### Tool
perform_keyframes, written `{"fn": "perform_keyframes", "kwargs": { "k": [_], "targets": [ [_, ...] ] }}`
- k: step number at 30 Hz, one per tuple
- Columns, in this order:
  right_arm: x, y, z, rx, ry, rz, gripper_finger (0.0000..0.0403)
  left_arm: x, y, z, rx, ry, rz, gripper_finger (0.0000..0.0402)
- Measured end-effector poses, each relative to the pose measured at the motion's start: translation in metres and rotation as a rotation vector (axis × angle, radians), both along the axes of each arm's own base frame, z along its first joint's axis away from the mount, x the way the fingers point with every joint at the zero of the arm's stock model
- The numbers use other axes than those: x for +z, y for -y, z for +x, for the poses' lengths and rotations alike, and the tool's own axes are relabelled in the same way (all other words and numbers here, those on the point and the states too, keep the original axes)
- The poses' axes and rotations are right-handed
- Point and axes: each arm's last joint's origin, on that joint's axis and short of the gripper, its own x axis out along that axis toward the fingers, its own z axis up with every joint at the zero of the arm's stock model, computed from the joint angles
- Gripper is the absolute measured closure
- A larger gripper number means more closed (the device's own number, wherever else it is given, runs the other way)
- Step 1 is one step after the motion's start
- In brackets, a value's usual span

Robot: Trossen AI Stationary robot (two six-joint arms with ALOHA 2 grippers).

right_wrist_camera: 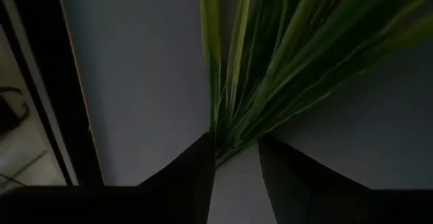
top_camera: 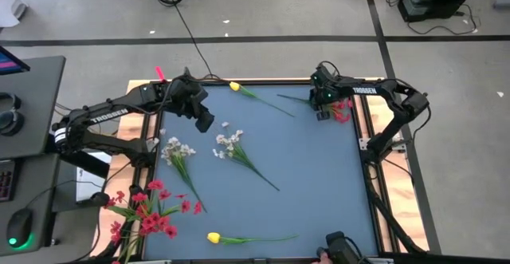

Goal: Sort flowers into vase by color
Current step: Put the red flowers into the transparent vase

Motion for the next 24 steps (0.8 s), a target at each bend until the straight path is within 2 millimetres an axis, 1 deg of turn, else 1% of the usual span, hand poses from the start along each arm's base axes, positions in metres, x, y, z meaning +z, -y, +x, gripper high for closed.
{"fn": "perform_keyframes", "kwargs": {
  "k": [2,4,8,9,10,14,16,24],
  "targets": [
    [0.000,0.000,0.000,0.039,-0.027,-0.019,0.0282,0.000,0.000,0.000,-0.001,-0.002,0.001,0.0196],
    [-0.001,-0.001,-0.001,0.080,-0.047,-0.029,0.0304,0.000,0.000,0.000,-0.012,-0.005,0.009,0.0196],
    [0.003,-0.004,0.000,0.162,-0.083,-0.079,0.0374,0.000,0.000,0.000,-0.017,-0.006,0.012,0.0196],
    [0.006,-0.004,0.001,0.175,-0.095,-0.102,0.0386,0.000,0.000,0.000,-0.019,-0.005,0.013,0.0196],
    [0.008,-0.004,0.001,0.192,-0.108,-0.124,0.0391,0.000,0.000,0.000,-0.019,-0.004,0.014,0.0196],
    [0.013,-0.006,-0.001,0.235,-0.128,-0.152,0.0388,0.002,-0.001,0.002,-0.018,0.025,0.026,0.0196],
    [0.018,-0.010,0.003,0.261,-0.118,-0.172,0.0395,0.003,-0.002,0.003,-0.015,0.033,0.027,0.0196],
    [0.048,-0.040,0.026,0.400,-0.107,-0.329,0.0399,0.003,-0.002,0.003,-0.011,0.040,0.026,0.0196]
  ]
}}
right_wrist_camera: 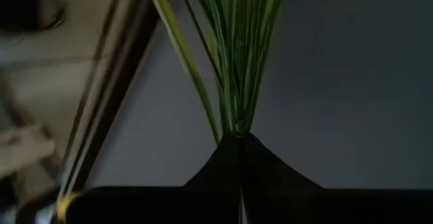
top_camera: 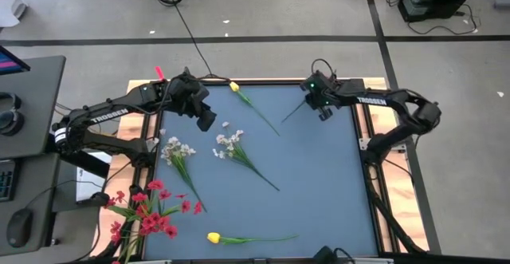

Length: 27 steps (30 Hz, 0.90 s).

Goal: Sort flowers into vase by color
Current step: Put the red flowers into the transparent vase

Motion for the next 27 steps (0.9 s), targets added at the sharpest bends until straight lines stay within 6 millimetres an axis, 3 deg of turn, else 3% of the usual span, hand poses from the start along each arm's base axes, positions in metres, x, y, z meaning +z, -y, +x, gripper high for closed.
{"fn": "perform_keyframes", "kwargs": {
  "k": [7,13,21,27],
  "targets": [
    [0.034,-0.033,0.035,0.377,-0.012,-0.389,0.0401,0.004,0.001,0.005,-0.063,0.050,0.053,0.0196],
    [0.067,-0.077,0.067,0.743,0.080,-0.764,0.0400,0.012,0.004,0.023,-0.172,0.219,0.028,0.0196],
    [0.113,-0.119,0.080,0.903,0.236,-1.229,0.0400,0.019,0.016,0.041,-0.276,0.349,0.035,0.0193],
    [0.143,-0.136,0.094,1.063,0.271,-1.417,0.0400,0.027,0.028,0.061,-0.364,0.496,0.099,0.0150]
  ]
}}
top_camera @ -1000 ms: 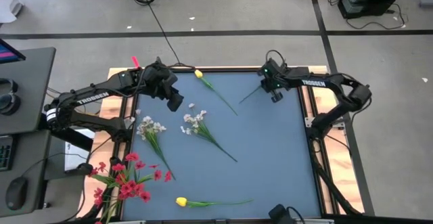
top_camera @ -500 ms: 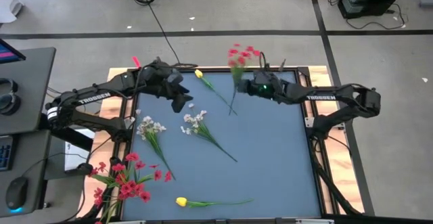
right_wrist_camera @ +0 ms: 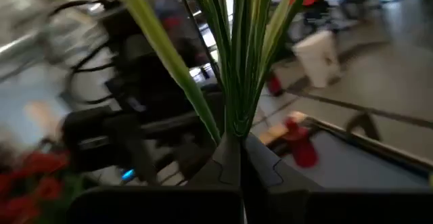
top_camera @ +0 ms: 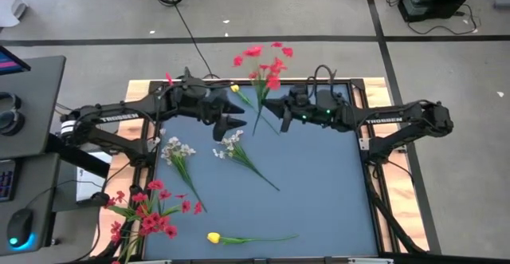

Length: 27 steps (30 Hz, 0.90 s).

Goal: Sort flowers into vase by color
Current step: Put the red flowers into the transparent vase

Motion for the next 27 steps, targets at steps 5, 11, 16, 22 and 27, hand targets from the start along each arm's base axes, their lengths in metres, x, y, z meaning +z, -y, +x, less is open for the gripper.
{"fn": "perform_keyframes", "kwargs": {
  "k": [5,11,16,22,27],
  "targets": [
    [0.021,-0.007,0.016,0.083,-0.089,-0.099,0.0400,0.001,0.001,0.011,0.000,0.067,-0.010,0.0099],
    [0.040,-0.010,0.030,0.132,-0.112,-0.166,0.0400,0.009,0.002,0.012,-0.007,0.144,0.013,0.0103],
    [0.052,-0.011,0.032,0.166,-0.094,-0.199,0.0400,0.012,0.006,0.012,-0.040,0.163,0.062,0.0171],
    [0.051,-0.011,0.035,0.180,-0.103,-0.203,0.0400,0.016,0.006,0.013,-0.046,0.206,0.098,0.0285],
    [0.050,-0.011,0.035,0.181,-0.110,-0.202,0.0399,0.019,0.007,0.013,-0.074,0.241,0.114,0.0362]
  ]
}}
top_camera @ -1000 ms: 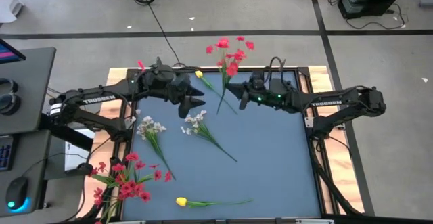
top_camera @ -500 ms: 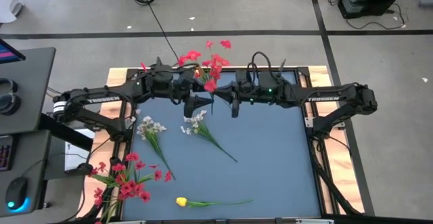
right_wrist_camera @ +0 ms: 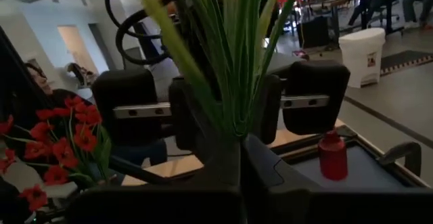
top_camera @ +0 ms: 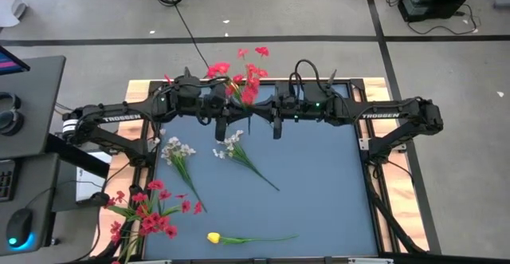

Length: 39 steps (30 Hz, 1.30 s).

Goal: Sort flowers into vase by color
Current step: Put the red flowers into the transparent vase

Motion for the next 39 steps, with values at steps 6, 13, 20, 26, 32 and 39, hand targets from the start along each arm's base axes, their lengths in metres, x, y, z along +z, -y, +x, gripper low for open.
{"fn": "perform_keyframes", "kwargs": {
  "k": [6,13,20,26,32,39],
  "targets": [
    [0.002,0.001,-0.005,-0.014,-0.024,-0.003,0.0346,0.000,0.001,-0.002,-0.045,-0.005,0.056,0.0391],
    [0.020,0.012,-0.049,-0.177,-0.133,-0.059,0.0241,0.007,0.006,-0.021,-0.072,-0.036,0.164,0.0391],
    [0.044,0.009,-0.106,-0.192,-0.166,-0.101,0.0229,0.013,0.009,-0.039,-0.049,-0.063,0.228,0.0389],
    [0.056,0.002,-0.144,-0.187,-0.167,-0.127,0.0239,0.019,0.007,-0.048,-0.028,-0.039,0.259,0.0386],
    [0.057,-0.001,-0.155,-0.176,-0.193,-0.224,0.0240,0.023,0.001,-0.057,0.011,-0.031,0.260,0.0384],
    [0.057,0.000,-0.153,-0.174,-0.195,-0.235,0.0239,0.018,0.005,-0.062,-0.060,-0.086,0.204,0.0386]
  ]
}}
